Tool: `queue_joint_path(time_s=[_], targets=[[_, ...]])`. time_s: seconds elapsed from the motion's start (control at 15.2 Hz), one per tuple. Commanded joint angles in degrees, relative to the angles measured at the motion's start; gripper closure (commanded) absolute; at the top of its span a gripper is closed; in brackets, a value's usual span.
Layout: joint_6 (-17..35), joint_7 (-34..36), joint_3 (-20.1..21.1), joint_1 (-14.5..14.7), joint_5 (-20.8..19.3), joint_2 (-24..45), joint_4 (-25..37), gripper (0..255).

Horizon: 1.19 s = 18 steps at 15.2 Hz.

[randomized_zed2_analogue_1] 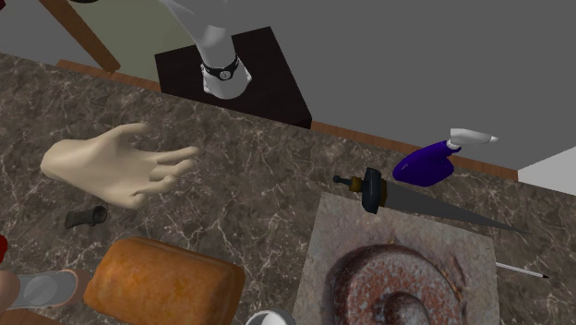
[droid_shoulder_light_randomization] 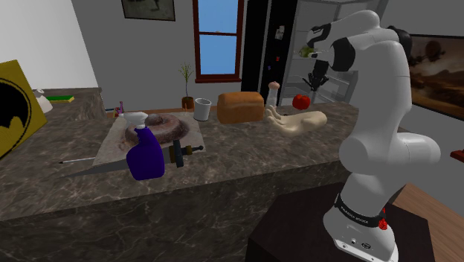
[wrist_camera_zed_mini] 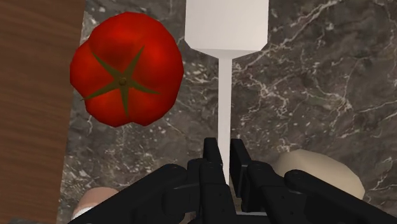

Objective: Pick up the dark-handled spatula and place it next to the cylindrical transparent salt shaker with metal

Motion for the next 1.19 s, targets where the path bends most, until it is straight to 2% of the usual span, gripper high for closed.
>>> queue_joint_path(time_s=[0.0,1.12], targets=[[1.66,-0.23,0.02,0.23,0.04,-0.04,-1.72,255],[13.33,-2.01,0.76,1.10,1.38,2.13,-11.59,255]])
